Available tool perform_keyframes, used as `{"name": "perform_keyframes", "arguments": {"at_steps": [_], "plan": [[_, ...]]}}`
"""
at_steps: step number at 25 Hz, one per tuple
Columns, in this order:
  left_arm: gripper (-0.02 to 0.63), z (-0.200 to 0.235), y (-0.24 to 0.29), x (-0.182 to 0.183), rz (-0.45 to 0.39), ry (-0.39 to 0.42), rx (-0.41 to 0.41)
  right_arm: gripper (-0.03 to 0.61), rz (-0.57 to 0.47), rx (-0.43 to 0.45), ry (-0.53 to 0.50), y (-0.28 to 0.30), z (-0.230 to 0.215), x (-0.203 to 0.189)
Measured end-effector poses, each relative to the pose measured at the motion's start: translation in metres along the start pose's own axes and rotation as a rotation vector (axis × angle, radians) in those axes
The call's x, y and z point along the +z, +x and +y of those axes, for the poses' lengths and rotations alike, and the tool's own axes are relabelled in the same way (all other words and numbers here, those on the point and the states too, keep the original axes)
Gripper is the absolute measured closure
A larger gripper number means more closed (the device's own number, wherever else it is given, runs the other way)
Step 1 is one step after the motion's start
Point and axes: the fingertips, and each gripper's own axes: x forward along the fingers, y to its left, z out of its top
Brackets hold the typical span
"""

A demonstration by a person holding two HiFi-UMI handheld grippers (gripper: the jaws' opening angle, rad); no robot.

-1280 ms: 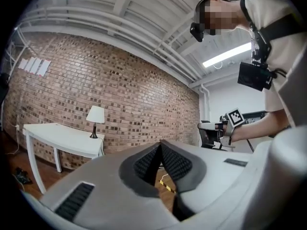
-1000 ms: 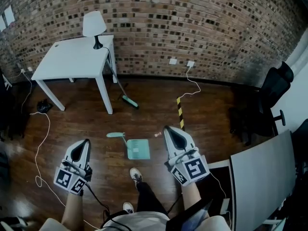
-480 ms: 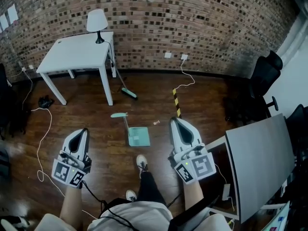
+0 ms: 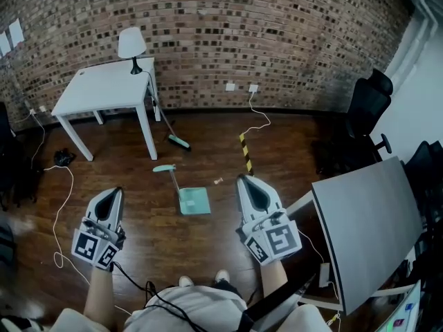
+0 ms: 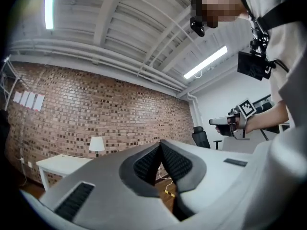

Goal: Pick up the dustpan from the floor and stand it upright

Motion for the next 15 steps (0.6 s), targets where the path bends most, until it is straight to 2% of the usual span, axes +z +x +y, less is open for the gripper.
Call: {"name": "perform_keyframes", "arguments": {"at_steps": [5, 11, 15], "plan": [[0.611, -0.027, -0.004, 0.004, -0.028, -0.057, 0.031, 0.597, 0.017, 0.03, -0.004, -0.025, -0.007, -0.003], [0.607, -0.059, 0.01, 0.006, -0.009, -0.027, 0.014, 0.597, 0.008, 0.012, 0.027, -0.048, -0.029, -0.004], [0.607, -0.062, 0.008, 0.005, -0.005, -0.015, 0.017, 0.597, 0.005, 0.018, 0.018, -0.047, -0.027, -0.004]]}}
